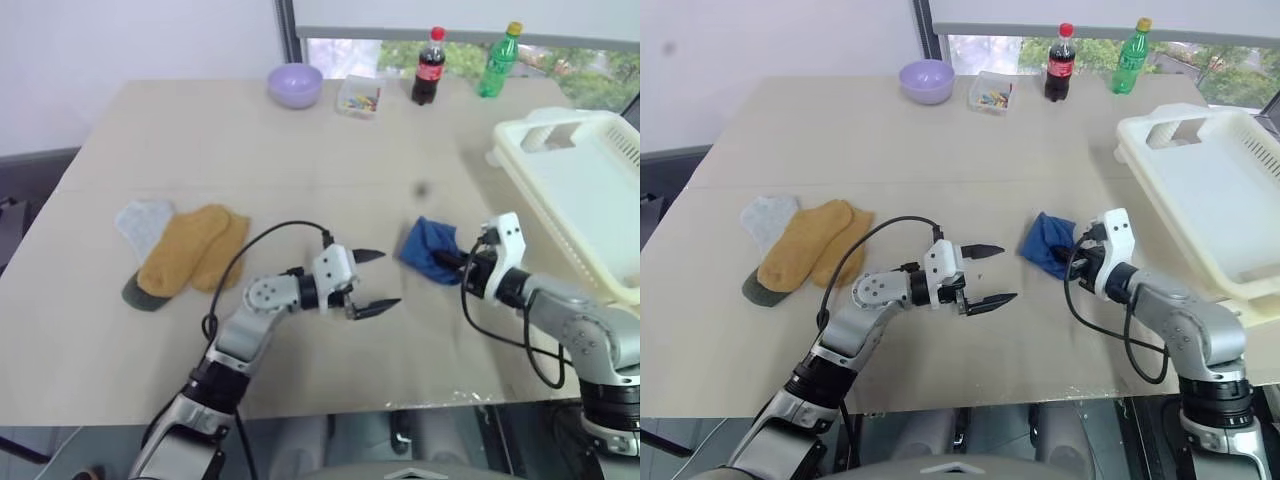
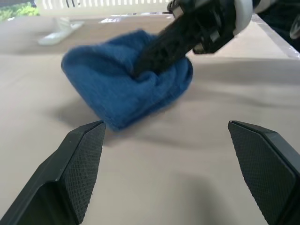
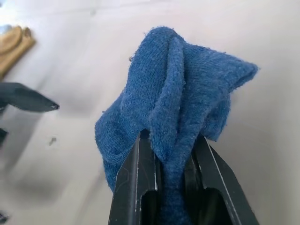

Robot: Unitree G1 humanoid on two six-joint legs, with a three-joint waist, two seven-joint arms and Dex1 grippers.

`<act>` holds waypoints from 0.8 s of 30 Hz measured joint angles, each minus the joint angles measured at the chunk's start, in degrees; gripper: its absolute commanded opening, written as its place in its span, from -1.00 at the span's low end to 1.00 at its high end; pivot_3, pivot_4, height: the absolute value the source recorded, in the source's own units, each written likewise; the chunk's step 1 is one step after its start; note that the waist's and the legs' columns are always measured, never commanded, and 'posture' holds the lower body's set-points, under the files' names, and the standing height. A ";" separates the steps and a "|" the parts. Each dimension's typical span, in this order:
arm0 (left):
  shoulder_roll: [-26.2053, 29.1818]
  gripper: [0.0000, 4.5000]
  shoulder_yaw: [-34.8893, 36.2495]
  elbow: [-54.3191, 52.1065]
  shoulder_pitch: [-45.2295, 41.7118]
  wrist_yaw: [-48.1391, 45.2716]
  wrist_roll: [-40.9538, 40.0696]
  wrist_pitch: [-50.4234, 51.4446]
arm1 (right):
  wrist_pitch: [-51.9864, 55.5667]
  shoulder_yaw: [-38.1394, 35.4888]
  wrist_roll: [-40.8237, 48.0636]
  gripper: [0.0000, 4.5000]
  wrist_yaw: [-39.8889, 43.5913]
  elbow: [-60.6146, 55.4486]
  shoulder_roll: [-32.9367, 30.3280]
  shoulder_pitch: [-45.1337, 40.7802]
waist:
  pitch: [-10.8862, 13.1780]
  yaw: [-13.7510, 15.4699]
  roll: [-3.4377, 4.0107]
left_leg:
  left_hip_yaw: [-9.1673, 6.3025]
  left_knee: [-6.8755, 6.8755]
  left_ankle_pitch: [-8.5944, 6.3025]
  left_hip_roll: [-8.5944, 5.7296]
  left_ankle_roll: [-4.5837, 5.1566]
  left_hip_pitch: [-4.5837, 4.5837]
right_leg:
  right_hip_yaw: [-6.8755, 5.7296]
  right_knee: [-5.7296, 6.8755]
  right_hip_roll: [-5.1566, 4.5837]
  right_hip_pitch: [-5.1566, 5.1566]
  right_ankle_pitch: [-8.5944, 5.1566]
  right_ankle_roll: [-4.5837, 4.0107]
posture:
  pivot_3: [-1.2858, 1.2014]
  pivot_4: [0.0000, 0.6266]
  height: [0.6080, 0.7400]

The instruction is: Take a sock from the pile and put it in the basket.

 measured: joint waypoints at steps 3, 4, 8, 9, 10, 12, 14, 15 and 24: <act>-2.14 1.00 0.23 -0.71 -0.14 0.15 -1.54 1.02 | 5.34 -6.83 5.51 -0.99 1.31 -1.74 -7.65 -4.06 | 0.02 0.03 0.01 | 0.00 0.05 -0.06 -0.11 0.11 0.00 | 0.00 -0.02 -0.09 0.03 0.00 0.06 | 0.03 -0.52 0.85; -2.97 1.00 0.67 -1.40 -0.19 0.43 -2.33 1.62 | 7.23 -8.92 7.36 -0.99 1.83 -1.92 -10.38 -5.14 | 0.02 0.03 0.00 | -0.01 0.09 -0.08 -0.11 0.15 0.00 | 0.00 -0.02 -0.09 0.05 -0.01 0.07 | 0.03 -0.52 0.85; -6.13 1.00 1.96 -3.57 -0.58 2.54 -5.30 3.99 | 10.30 -14.02 8.51 -0.99 2.26 1.69 -17.30 -8.25 | 0.02 0.03 -0.01 | 0.00 0.15 -0.09 -0.12 0.16 0.02 | 0.01 -0.01 -0.09 0.08 0.01 0.11 | 0.03 -0.52 0.85; -6.51 1.00 1.96 -4.11 -0.60 2.64 -5.71 4.37 | 10.44 -15.10 8.30 -0.99 2.44 2.63 -18.47 -8.43 | 0.02 0.02 -0.01 | 0.00 0.15 -0.09 -0.12 0.16 0.03 | 0.02 -0.01 -0.09 0.09 0.01 0.11 | 0.03 -0.52 0.85; -6.74 1.00 1.92 -4.69 -0.65 2.66 -6.17 4.71 | 10.28 -15.93 7.56 -0.99 3.09 4.94 -20.29 -8.41 | 0.02 -0.02 -0.02 | 0.00 0.16 -0.09 -0.12 0.16 0.06 | 0.02 0.00 -0.08 0.12 0.01 0.11 | 0.03 -0.52 0.85; -7.24 1.00 1.96 -5.45 -0.73 2.64 -6.90 5.21 | 8.76 -17.64 4.88 -0.99 4.05 12.23 -23.55 -8.38 | 0.02 -0.01 -0.01 | 0.09 0.20 -0.08 -0.12 0.17 0.07 | 0.09 0.01 -0.09 0.12 0.05 0.15 | 0.03 -0.52 0.85; -7.31 1.00 2.35 -6.29 -0.85 2.63 -7.86 5.80 | 6.52 -19.41 2.25 -0.99 4.39 18.21 -25.21 -8.48 | 0.01 -0.05 -0.01 | 0.18 0.21 -0.08 -0.13 0.17 0.10 | 0.18 0.01 -0.09 0.12 0.07 0.18 | 0.03 -0.52 0.85; -7.33 1.00 2.58 -6.39 -1.01 2.68 -7.96 5.92 | 4.92 -19.85 1.10 -0.99 4.83 20.67 -25.45 -8.60 | 0.01 -0.08 -0.01 | 0.20 0.21 -0.08 -0.13 0.17 0.11 | 0.19 0.01 -0.09 0.12 0.07 0.19 | 0.03 -0.52 0.85; -7.29 1.00 2.77 -6.68 -1.60 3.27 -7.81 6.31 | -6.85 -17.05 -8.91 0.45 9.13 34.32 -25.87 -8.26 | -0.02 -0.18 0.05 | 0.32 0.22 -0.08 -0.13 0.18 0.18 | 0.33 0.04 -0.07 0.11 0.11 0.24 | 0.03 -0.52 0.85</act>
